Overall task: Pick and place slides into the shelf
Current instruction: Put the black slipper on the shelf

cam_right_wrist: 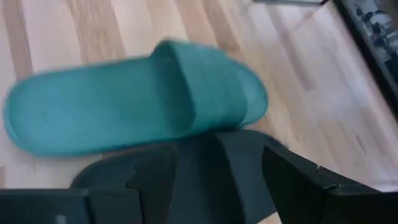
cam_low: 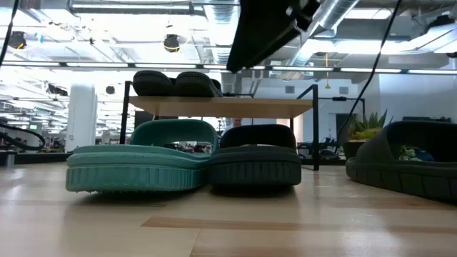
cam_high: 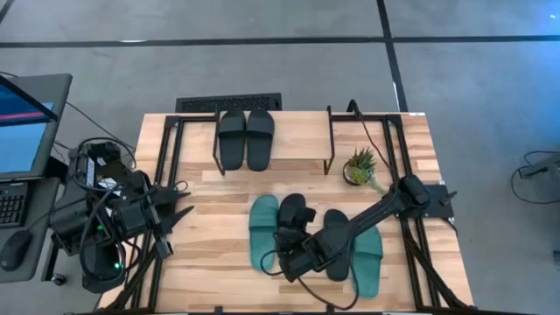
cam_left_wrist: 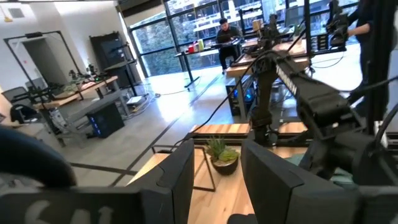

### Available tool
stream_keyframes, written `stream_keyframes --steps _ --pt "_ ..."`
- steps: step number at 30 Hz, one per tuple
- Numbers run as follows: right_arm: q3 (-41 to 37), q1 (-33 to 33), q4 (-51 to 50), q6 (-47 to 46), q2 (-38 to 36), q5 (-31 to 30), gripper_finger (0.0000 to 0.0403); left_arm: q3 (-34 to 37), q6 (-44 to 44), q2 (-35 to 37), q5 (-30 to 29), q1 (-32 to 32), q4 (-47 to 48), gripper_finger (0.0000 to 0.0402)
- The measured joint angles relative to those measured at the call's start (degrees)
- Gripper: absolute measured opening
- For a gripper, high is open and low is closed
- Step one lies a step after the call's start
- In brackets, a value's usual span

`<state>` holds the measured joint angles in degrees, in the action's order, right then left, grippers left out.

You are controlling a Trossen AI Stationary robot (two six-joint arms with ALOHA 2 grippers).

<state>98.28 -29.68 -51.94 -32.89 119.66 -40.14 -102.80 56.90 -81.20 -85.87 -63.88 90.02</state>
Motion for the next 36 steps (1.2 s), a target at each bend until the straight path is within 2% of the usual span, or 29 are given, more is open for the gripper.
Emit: stream_keyframes --steps 5,12,19,31,33,36 --pt "0.03 0.19 -4.95 -5.19 1.69 1.45 0.0244 0.0 1.55 -0.98 -0.43 -1.07 -0.04 0.0122" --pt "0.02 1.72 -8.52 -7.17 1.61 0.45 0.0241 0.0 1.84 -2.0 -0.47 -1.2 0.0 0.0122" --pt "-1.9 3.57 -3.14 -1.81 1.59 2.86 0.024 0.0 2.19 -2.09 -0.41 -1.23 0.0 0.0122" --pt "-3.08 4.65 -3.08 -1.15 3.06 4.49 0.024 0.0 2.19 -2.09 -0.43 -1.86 -0.01 0.0122" --pt "-3.52 5.3 -4.88 -1.06 3.86 6.09 0.024 0.0 2.19 -2.09 -0.43 -1.86 0.0 0.0122" --pt "-3.07 5.92 -2.11 -0.29 5.25 8.36 0.024 0.0 2.19 -2.09 -0.38 -1.86 -0.01 0.0122"
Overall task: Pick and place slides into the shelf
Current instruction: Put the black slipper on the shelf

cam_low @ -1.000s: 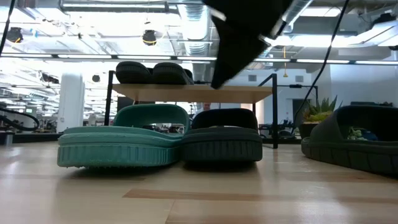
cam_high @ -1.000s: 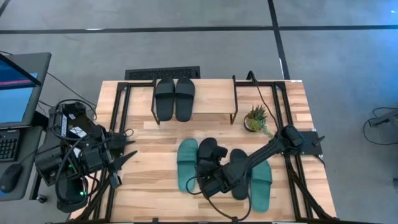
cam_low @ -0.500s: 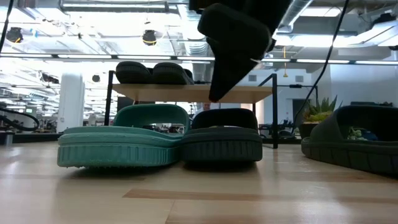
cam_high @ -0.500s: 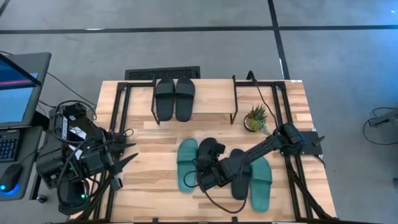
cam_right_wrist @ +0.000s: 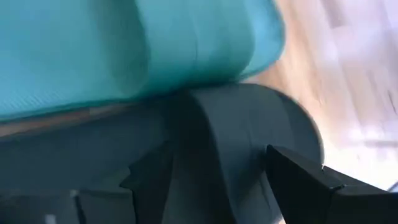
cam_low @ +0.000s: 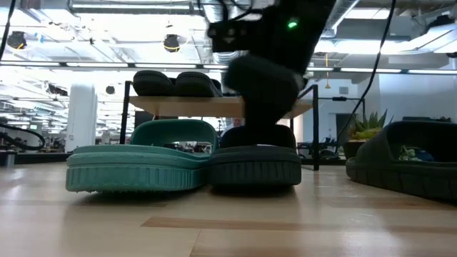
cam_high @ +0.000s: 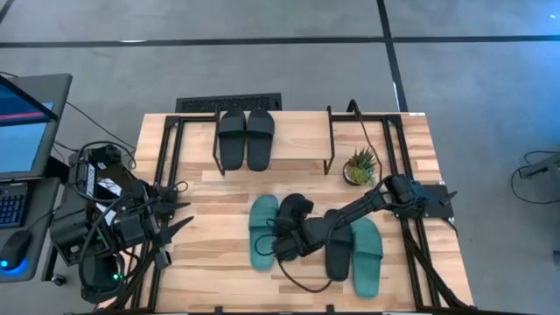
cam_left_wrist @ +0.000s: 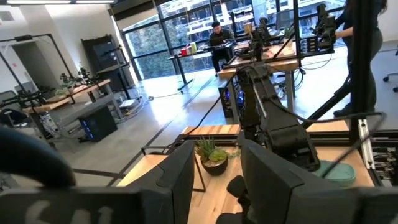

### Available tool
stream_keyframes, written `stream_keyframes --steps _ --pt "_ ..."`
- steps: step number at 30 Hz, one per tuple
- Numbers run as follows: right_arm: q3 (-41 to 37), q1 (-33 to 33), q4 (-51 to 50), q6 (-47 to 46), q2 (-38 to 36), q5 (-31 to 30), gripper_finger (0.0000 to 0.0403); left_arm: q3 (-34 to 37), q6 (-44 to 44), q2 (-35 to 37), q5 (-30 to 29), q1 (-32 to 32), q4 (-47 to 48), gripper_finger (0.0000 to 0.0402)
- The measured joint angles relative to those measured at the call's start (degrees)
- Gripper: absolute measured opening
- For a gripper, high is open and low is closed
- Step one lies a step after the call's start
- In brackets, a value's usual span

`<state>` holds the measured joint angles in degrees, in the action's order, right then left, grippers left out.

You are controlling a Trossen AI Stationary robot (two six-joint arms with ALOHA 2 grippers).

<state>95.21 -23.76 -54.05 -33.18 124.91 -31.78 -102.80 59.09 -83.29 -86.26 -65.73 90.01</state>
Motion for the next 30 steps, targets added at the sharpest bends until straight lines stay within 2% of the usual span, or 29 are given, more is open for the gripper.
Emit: stream_keyframes --steps 6,20,24,30 --pt "-0.08 -0.71 -4.41 -4.05 0.29 -3.17 0.0231 0.0 0.09 0.0 0.46 -0.22 0.01 0.0122" --pt "-0.01 -0.49 -4.45 -1.3 0.01 -2.67 0.0167 0.0 0.07 0.0 0.43 -0.2 0.01 0.0122" --pt "-0.01 0.0 -5.88 -1.3 0.01 -3.69 0.0128 0.0 0.07 0.0 0.42 -0.2 0.01 0.0122" --pt "0.04 0.65 -6.43 -1.3 0.01 -4.47 0.0047 0.0 0.07 0.0 0.44 -0.2 0.01 0.0122"
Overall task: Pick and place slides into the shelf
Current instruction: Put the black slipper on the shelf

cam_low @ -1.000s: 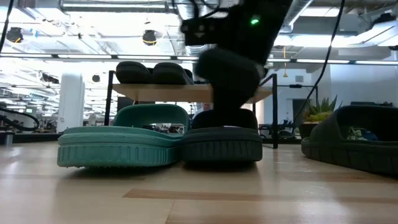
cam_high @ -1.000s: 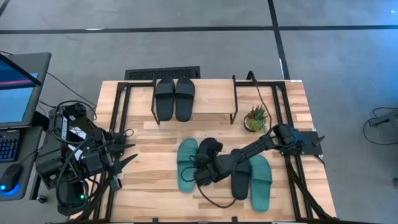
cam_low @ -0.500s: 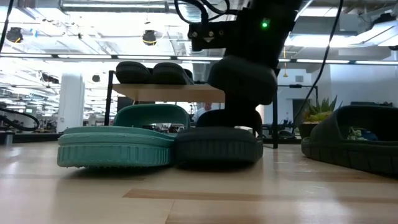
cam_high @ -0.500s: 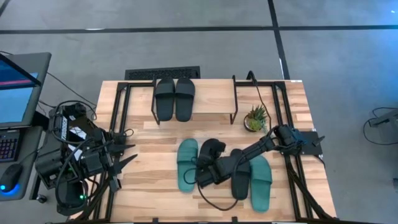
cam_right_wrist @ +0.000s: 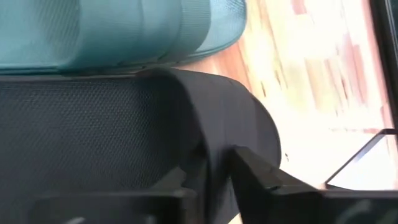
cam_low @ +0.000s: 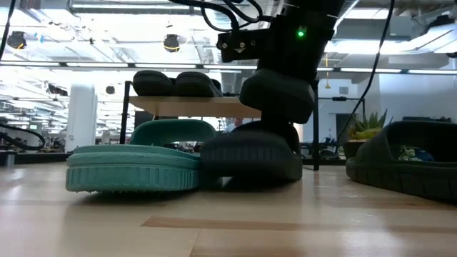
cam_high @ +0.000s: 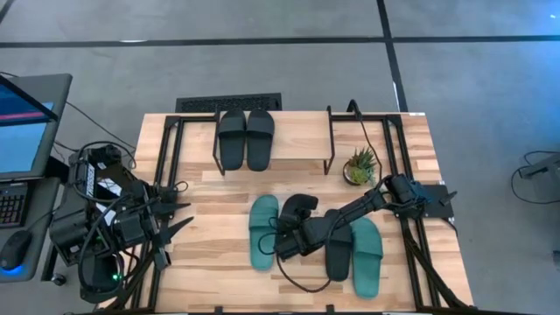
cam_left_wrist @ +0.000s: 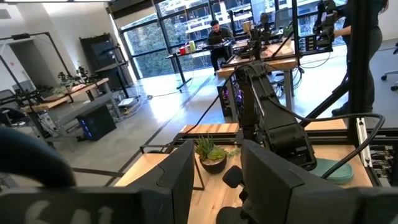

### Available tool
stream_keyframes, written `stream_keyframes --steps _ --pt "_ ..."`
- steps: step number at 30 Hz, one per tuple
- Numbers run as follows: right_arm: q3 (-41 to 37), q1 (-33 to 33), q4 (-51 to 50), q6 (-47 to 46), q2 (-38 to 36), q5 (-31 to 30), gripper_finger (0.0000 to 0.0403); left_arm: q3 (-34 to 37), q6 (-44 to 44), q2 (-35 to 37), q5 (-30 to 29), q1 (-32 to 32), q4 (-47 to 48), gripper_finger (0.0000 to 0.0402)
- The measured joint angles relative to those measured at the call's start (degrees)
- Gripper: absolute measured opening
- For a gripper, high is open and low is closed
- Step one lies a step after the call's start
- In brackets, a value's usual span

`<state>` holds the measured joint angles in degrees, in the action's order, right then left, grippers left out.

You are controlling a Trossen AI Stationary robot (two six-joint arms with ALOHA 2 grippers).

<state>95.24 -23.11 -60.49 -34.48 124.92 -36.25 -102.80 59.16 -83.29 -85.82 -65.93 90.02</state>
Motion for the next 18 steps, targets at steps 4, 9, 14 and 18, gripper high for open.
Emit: stream_keyframes --steps 4,9,14,18 --pt "0.0 -0.05 -0.14 0.0 0.0 -0.29 0.0009 0.0 0.0 0.0 0.05 0.0 0.0 0.0122" --pt "0.0 -1.27 -1.71 -1.53 -0.33 -1.21 0.0012 0.0 -0.07 0.0 0.5 0.02 0.0 0.0122" --pt "0.0 -3.16 -1.92 -1.72 -2.42 -2.31 0.0007 0.0 -0.29 0.0 0.48 0.02 0.0 0.0122" --pt "0.02 -4.12 -3.52 -3.37 -5.0 -4.56 0.0005 0.0 -0.35 0.0 0.48 0.02 0.0 0.0122"
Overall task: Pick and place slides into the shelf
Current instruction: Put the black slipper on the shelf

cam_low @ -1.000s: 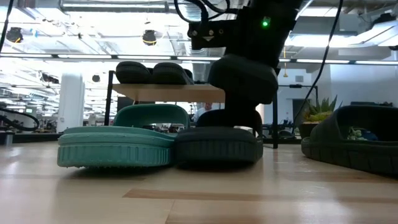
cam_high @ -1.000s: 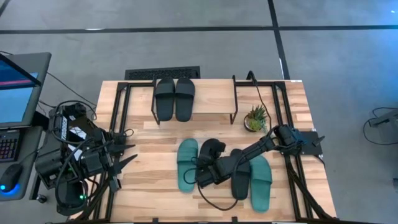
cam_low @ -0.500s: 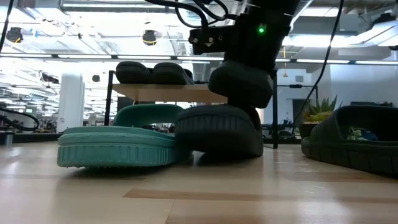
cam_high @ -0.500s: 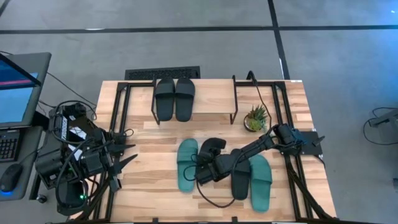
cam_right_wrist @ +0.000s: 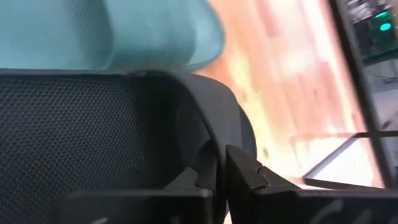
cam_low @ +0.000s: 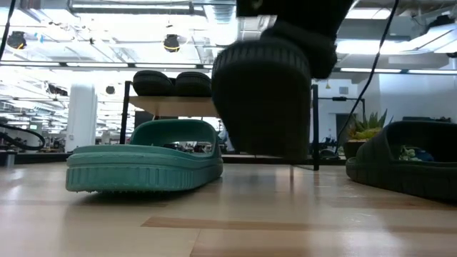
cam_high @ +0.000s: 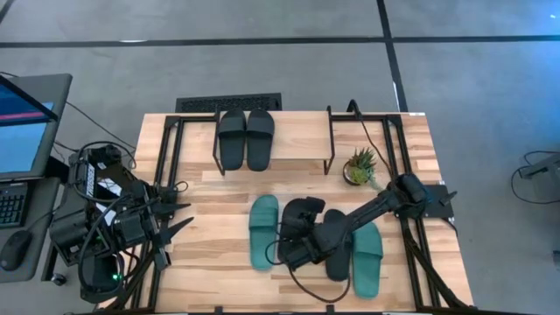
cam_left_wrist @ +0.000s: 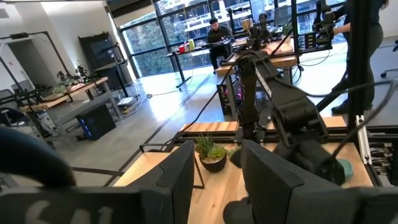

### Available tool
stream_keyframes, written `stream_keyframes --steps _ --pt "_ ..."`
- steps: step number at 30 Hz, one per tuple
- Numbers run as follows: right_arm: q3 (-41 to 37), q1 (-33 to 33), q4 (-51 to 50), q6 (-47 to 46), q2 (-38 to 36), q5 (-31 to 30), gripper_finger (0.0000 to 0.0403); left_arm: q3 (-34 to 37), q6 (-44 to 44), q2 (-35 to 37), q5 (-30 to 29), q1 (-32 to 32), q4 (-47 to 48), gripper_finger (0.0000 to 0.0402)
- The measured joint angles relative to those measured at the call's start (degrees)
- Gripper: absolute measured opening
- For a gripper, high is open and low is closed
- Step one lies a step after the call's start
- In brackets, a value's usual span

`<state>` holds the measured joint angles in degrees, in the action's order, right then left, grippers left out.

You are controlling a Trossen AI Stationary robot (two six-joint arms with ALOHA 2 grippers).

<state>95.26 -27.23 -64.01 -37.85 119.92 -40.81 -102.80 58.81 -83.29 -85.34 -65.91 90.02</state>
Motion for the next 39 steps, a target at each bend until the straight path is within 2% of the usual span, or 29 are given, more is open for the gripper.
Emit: stream_keyframes --steps 11,19,23,39 --pt "0.0 -0.17 -5.02 0.43 -8.59 -3.19 0.0003 0.0 -0.09 0.0 -0.02 0.0 0.0 0.0122" --pt "0.0 1.05 -4.88 10.32 -15.44 -3.47 0.0002 0.0 -0.81 0.0 -0.19 0.0 0.0 0.0122" --pt "0.02 3.14 -4.77 14.56 -17.56 -5.61 0.0002 0.0 -0.83 0.0 -1.01 0.06 0.0 0.0122" --pt "0.02 15.91 3.04 35.78 -18.8 -7.79 0.0002 0.0 0.31 0.0 -1.05 3.79 0.0 0.0122"
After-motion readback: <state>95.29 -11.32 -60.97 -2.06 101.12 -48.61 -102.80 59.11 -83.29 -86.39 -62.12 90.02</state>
